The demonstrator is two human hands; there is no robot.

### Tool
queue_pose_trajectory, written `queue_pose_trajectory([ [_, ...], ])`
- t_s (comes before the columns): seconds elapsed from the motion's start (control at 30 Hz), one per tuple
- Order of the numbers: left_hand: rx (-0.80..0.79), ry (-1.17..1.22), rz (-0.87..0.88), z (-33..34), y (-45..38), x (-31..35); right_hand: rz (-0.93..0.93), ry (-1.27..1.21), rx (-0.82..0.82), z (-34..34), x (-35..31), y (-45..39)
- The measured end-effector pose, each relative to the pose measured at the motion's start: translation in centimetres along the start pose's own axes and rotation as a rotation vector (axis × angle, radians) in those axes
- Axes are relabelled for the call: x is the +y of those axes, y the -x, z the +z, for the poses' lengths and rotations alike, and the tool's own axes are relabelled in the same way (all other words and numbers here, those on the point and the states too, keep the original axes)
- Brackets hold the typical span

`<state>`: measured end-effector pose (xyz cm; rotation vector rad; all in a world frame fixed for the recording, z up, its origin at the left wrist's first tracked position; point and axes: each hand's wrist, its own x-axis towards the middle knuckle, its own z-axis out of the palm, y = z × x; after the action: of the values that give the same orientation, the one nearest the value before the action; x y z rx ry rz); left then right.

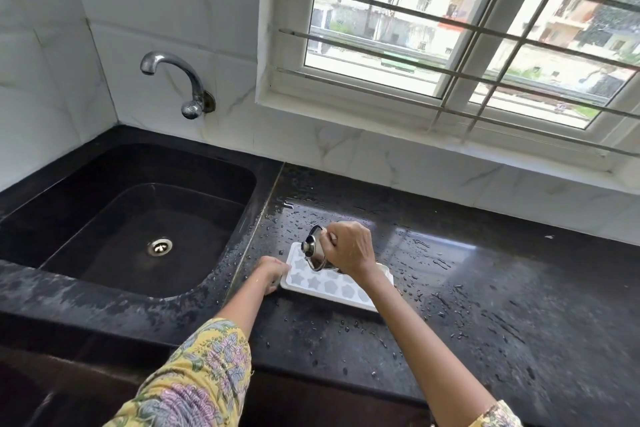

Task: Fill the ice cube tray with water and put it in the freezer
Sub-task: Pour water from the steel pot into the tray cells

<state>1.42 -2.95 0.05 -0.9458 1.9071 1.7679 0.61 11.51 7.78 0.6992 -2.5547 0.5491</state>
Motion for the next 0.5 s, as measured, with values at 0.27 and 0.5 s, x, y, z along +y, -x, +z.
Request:
queue_pose_trajectory([
  [0.27,0.039,-0.008,0.038,-0.13,0.31,-0.13,-0.046,0.001,0.034,0.24,0.10,0.12],
  [0.5,0.028,-0.032,0.066,0.20,0.42,-0.21,-0.064,0.026,0.079,-0.32,-0.35,0.27],
])
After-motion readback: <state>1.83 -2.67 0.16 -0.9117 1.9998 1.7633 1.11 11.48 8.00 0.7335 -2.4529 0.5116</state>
